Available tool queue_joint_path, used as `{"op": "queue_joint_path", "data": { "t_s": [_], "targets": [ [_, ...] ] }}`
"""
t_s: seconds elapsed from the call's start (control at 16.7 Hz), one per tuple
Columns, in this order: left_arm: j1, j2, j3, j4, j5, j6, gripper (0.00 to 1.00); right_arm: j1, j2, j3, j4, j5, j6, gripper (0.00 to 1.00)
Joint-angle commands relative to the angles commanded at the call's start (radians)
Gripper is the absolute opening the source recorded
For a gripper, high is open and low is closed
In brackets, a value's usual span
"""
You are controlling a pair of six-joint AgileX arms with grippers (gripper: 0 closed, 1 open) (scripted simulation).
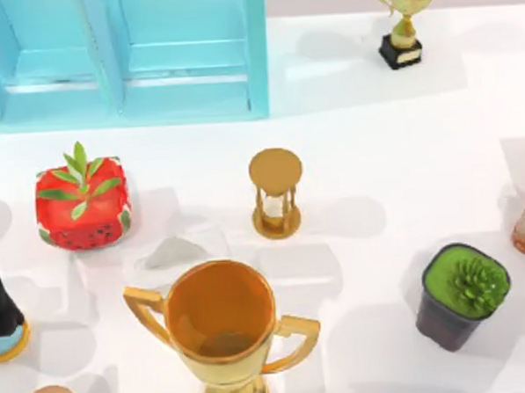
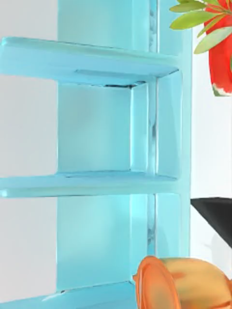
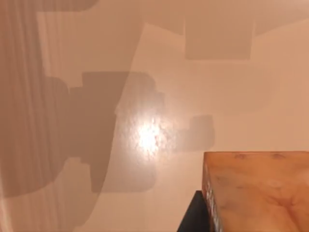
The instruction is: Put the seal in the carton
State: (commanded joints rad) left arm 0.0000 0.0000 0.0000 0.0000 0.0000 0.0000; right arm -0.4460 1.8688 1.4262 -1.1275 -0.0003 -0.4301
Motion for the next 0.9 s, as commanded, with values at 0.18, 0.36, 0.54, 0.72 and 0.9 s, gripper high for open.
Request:
{"op": "queue_joint_path", "data": {
  "t_s": [0.18, 0.36, 0.54, 0.72, 0.9],
  "targets": [
    [0.0, 0.0, 0.0, 0.0, 0.0, 0.0, 1.0, 0.001, 0.001, -0.011, 0.011, 0.0, -0.001, 0.0],
    [0.0, 0.0, 0.0, 0.0, 0.0, 0.0, 1.0, 0.001, 0.001, -0.011, 0.011, 0.0, -0.001, 0.15],
    [0.0, 0.0, 0.0, 0.0, 0.0, 0.0, 1.0, 0.001, 0.001, -0.011, 0.011, 0.0, -0.001, 0.38],
    [0.0, 0.0, 0.0, 0.0, 0.0, 0.0, 1.0, 0.001, 0.001, -0.011, 0.011, 0.0, -0.001, 0.6],
    [0.0, 0.0, 0.0, 0.0, 0.0, 0.0, 1.0, 0.001, 0.001, -0.011, 0.011, 0.0, -0.001, 0.83]
  ]
}}
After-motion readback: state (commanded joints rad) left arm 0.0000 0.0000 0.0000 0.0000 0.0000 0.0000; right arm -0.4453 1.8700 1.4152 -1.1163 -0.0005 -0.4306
